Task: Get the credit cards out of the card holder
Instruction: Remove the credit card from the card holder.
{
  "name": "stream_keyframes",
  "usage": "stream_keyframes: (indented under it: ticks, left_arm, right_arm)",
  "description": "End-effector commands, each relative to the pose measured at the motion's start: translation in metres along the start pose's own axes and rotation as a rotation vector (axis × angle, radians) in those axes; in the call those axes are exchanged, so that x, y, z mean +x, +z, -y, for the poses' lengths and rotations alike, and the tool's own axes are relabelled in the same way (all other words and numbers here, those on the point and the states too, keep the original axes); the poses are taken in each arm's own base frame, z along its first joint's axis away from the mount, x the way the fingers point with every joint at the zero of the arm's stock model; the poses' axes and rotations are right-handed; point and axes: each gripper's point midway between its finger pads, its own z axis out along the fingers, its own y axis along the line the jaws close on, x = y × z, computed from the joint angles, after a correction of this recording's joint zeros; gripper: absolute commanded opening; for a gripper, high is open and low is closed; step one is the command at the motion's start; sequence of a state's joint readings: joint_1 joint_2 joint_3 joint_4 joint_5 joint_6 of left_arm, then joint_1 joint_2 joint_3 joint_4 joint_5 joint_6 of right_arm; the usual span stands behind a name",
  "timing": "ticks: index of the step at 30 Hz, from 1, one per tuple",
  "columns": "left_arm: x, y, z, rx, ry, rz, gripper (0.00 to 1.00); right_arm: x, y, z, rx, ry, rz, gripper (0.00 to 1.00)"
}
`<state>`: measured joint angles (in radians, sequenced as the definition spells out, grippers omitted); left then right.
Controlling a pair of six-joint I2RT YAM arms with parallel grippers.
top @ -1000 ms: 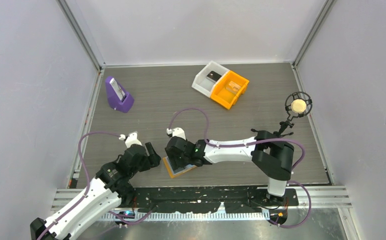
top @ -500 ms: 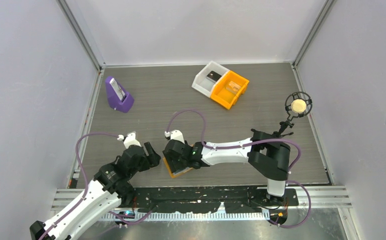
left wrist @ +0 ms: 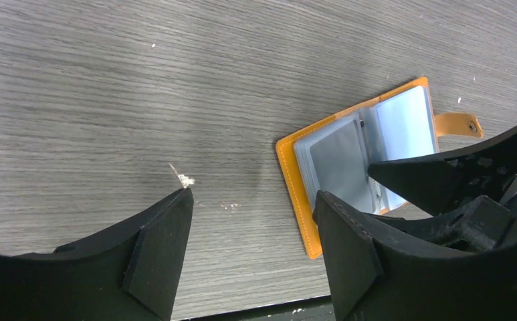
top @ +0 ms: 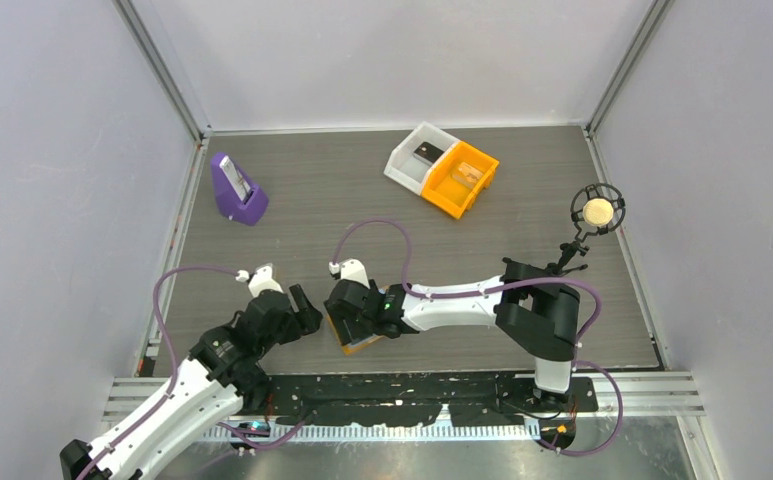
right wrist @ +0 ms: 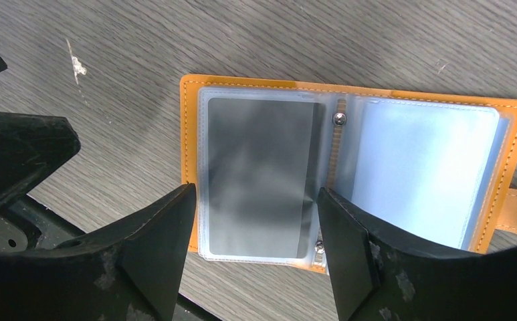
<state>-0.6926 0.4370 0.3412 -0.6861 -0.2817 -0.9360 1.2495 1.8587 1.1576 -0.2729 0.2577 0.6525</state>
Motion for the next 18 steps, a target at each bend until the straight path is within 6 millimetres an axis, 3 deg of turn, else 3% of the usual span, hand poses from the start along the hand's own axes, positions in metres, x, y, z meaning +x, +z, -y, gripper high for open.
stream_keyframes:
  ticks: [1, 9, 17, 18]
  left_arm:
    - [-0.003, 0.002, 0.005, 0.019, -0.010, 0.012, 0.70]
    - [-0.001, 0.002, 0.004, 0.022, -0.010, 0.012, 0.70]
    - [0.008, 0.012, 0.009, 0.037, -0.004, -0.026, 0.69]
    - [0.009, 0.013, 0.011, 0.042, -0.004, -0.033, 0.69]
  right_arm:
    - [-0.003, 0.002, 0.003, 0.034, -0.020, 0.015, 0.73]
    - [-0.006, -0.003, -0.005, -0.008, -0.006, 0.020, 0.60]
    - [-0.012, -0.015, -0.018, -0.089, 0.045, 0.038, 0.61]
    - [-0.012, -0.015, -0.018, -0.091, 0.047, 0.040, 0.64]
